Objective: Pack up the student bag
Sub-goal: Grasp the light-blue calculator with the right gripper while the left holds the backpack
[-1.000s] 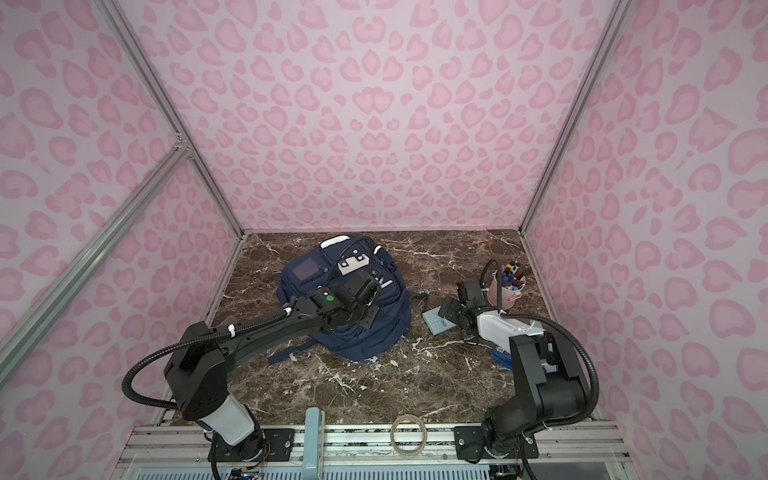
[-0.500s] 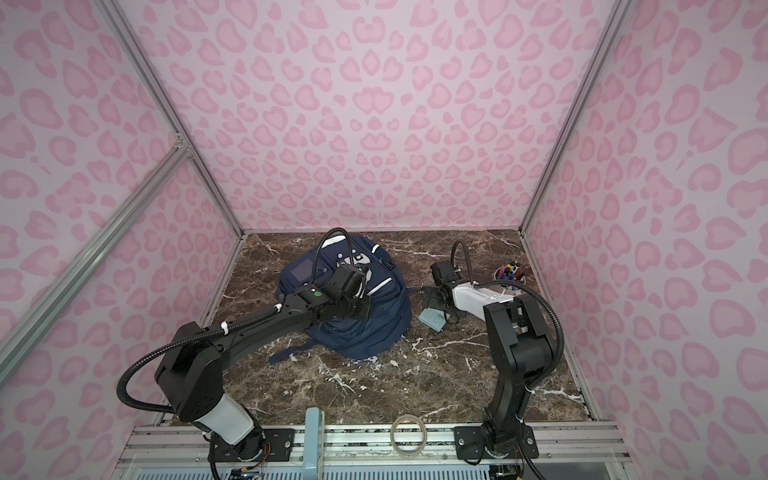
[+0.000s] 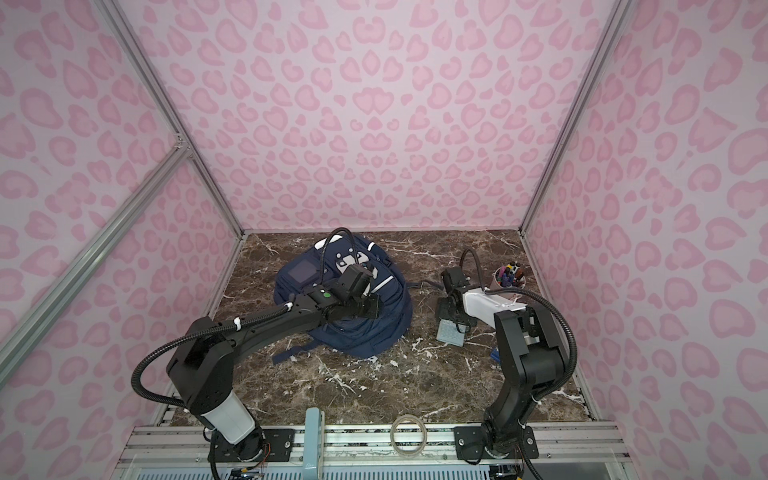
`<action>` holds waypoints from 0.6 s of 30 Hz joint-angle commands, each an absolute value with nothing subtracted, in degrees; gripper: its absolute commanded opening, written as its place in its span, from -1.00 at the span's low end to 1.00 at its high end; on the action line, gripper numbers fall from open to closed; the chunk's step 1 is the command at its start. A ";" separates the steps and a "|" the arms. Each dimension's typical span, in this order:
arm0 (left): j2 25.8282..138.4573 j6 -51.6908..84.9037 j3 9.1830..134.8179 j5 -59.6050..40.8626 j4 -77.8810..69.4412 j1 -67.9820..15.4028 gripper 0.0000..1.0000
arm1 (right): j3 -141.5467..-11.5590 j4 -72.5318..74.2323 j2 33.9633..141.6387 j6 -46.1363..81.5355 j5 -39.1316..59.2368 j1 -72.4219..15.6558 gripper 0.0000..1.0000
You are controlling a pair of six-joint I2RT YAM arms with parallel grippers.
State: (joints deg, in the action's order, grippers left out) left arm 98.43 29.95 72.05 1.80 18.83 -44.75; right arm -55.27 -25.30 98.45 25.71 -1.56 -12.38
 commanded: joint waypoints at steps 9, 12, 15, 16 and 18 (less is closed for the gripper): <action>102.10 16.37 79.32 18.60 27.12 -48.50 -0.16 | -53.96 -28.17 98.45 23.33 3.60 -11.82 0.57; 105.05 14.90 81.75 21.35 29.00 -49.75 -0.25 | -53.73 -28.07 98.46 23.24 3.60 -11.74 0.56; 106.88 14.65 81.91 22.28 29.55 -50.36 -0.20 | -53.36 -27.95 97.77 23.20 3.62 -11.78 0.56; 107.55 14.81 82.27 23.21 29.82 -50.36 -0.20 | -53.29 -27.95 97.48 23.27 3.60 -11.79 0.56; 109.31 15.21 83.56 25.53 31.16 -50.36 -0.56 | -53.27 -27.78 96.84 23.35 3.86 -11.78 0.54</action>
